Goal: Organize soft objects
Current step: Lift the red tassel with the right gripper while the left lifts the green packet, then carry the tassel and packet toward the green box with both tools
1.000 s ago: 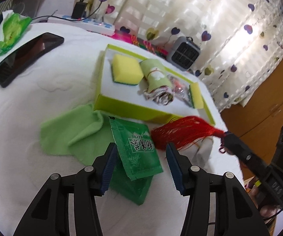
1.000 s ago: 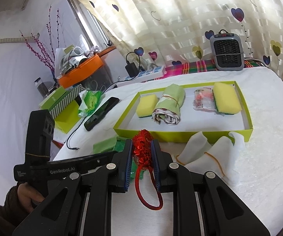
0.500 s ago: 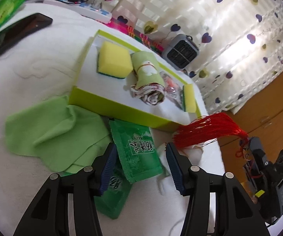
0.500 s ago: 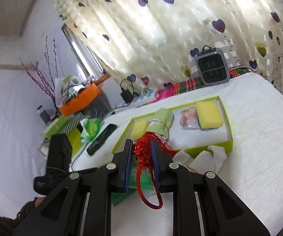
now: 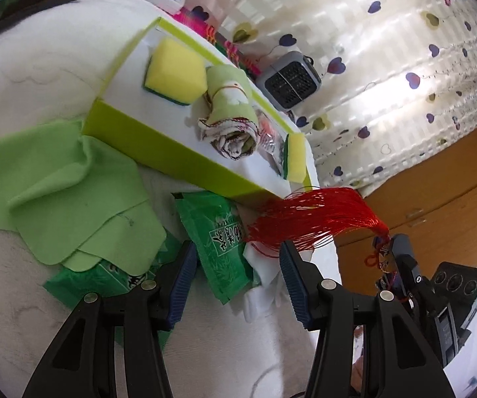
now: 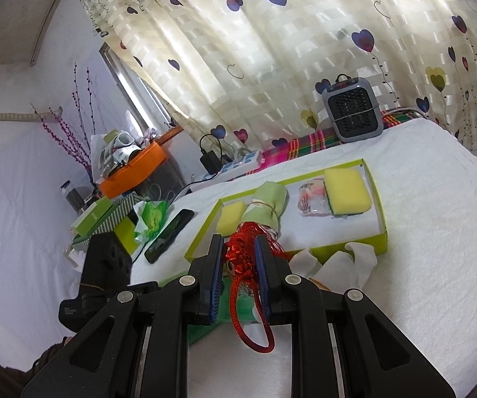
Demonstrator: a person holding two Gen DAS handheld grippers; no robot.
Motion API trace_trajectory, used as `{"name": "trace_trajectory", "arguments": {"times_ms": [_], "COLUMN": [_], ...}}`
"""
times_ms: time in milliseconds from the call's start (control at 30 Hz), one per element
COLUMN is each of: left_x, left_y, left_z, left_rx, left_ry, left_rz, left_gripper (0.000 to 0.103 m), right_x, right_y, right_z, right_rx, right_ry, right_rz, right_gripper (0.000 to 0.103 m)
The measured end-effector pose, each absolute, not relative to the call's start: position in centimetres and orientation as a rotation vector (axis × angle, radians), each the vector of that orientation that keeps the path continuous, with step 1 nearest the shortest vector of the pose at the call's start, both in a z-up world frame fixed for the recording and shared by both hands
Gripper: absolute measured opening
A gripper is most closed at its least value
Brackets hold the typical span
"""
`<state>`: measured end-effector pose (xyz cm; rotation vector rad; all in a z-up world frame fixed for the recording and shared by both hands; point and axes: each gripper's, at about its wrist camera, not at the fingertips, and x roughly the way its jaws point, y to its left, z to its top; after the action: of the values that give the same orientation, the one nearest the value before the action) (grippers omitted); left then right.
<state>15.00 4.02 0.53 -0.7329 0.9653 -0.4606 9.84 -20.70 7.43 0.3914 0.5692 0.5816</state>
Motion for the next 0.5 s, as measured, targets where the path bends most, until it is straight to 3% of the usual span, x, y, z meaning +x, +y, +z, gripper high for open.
{"name": "trace_trajectory", "arguments": {"times_ms": [500], "left_x": [14.1], "left_y": [3.2], "left_z": [-0.4], "left_rx": [-0.753], "left_ry": [1.031], "left_rz": [-0.475], "left_gripper": [0.050], "right_x": [10.0], "right_y": [-20.7], "right_z": [6.6], "right_rx": [0.390], "right_ry": [0.597], "right_rz": [0.575], "right_gripper": [0.020]}}
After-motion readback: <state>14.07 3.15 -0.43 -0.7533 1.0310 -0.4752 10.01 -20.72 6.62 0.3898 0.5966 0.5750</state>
